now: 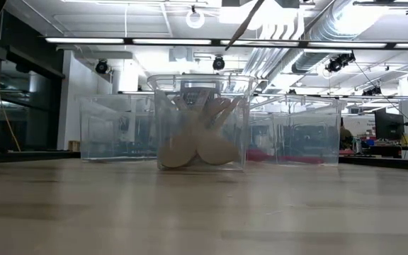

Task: Pick & Place Kitchen Items
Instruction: Put the brown spatula into the right transparent bin, then return to Home Position

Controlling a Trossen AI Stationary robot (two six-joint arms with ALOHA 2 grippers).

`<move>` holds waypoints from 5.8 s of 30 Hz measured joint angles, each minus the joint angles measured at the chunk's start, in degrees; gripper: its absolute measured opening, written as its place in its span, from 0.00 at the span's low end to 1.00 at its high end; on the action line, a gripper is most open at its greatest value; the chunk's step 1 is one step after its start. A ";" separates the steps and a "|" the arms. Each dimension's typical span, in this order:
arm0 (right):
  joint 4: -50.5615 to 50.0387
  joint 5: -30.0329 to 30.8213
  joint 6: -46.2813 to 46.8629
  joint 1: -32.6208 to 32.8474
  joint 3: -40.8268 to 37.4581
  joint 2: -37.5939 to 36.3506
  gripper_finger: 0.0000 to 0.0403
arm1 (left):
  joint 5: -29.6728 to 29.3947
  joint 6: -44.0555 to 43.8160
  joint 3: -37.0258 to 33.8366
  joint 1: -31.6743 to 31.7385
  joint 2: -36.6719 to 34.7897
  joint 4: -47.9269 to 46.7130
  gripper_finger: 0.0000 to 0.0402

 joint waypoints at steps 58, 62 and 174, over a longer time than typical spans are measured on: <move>-14.43 -0.20 -7.30 -39.93 8.96 7.67 0.20 | -4.28 0.34 -39.73 11.94 -32.38 6.22 0.46; -15.54 -0.74 -8.79 -39.88 12.47 7.63 0.20 | -2.16 2.15 -43.43 12.80 -36.19 10.31 0.46; 36.70 5.19 34.62 -12.01 -46.24 -36.44 0.68 | 2.59 -1.79 -117.06 13.29 -112.58 56.32 0.46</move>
